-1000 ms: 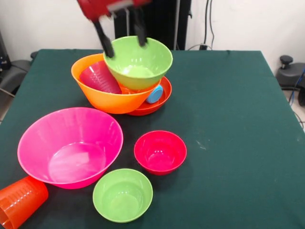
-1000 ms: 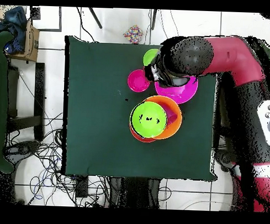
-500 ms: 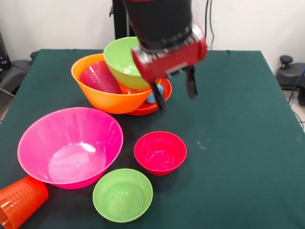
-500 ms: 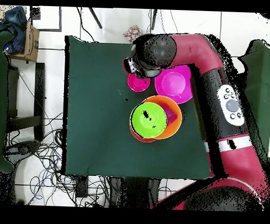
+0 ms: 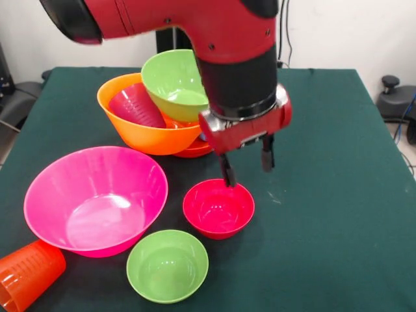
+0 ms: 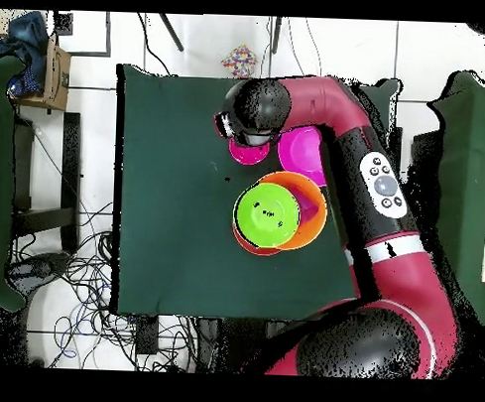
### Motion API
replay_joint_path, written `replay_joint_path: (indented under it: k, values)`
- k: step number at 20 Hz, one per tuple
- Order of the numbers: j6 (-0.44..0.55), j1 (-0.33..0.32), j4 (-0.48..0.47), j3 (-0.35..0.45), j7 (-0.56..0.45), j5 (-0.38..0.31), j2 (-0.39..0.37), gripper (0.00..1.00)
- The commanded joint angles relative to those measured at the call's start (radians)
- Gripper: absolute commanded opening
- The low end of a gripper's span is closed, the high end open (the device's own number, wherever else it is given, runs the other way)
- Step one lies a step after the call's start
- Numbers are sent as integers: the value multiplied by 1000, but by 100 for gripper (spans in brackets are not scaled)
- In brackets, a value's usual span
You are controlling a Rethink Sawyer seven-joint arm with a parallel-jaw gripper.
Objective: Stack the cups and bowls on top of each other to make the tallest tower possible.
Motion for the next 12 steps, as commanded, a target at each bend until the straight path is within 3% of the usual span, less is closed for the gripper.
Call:
replay_joint_path:
  k: [1,7,12]
  values:
    - [-137,71,-96,-200,128,-156,64,100]
    - [-225,83,-100,-235,116,-161,91,100]
    - [-269,131,-146,-291,142,-173,131,100]
